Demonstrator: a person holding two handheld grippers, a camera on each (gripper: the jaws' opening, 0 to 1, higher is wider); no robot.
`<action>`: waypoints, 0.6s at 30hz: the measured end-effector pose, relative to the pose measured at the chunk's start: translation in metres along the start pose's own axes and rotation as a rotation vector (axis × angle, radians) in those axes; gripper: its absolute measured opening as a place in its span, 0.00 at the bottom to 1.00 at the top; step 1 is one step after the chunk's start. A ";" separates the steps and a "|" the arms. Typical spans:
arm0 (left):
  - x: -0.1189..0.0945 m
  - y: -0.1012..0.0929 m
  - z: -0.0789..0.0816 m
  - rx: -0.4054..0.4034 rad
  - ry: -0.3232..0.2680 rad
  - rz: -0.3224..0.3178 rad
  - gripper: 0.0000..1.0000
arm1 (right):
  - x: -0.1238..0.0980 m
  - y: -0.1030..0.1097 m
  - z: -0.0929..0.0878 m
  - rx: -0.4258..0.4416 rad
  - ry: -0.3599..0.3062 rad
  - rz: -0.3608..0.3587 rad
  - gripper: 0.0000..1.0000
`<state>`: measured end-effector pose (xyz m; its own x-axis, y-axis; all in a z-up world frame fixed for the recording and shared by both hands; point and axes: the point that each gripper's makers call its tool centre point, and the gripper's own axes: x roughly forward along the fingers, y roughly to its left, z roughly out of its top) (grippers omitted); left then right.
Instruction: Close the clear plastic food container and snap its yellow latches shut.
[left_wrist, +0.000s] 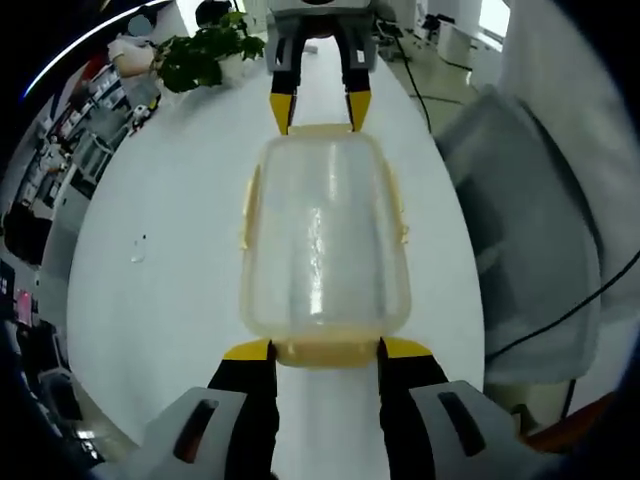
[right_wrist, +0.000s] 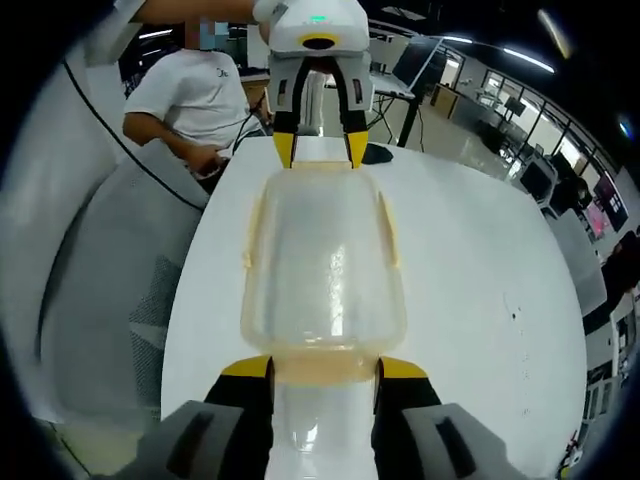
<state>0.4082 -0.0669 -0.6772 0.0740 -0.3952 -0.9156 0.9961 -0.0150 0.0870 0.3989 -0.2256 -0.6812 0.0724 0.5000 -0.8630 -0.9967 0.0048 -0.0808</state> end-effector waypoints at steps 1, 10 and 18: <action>0.002 0.001 0.003 -0.001 0.000 -0.001 0.37 | -0.002 -0.001 -0.005 -0.004 0.003 0.000 0.36; 0.024 0.002 0.029 -0.006 0.005 -0.011 0.37 | -0.016 -0.003 -0.036 -0.009 0.004 0.005 0.36; 0.041 0.005 0.051 0.005 0.010 -0.021 0.37 | -0.021 -0.004 -0.061 0.007 0.007 0.011 0.36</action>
<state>0.4133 -0.1300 -0.6944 0.0540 -0.3857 -0.9210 0.9972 -0.0278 0.0701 0.4030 -0.2889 -0.6927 0.0613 0.4938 -0.8674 -0.9977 0.0057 -0.0673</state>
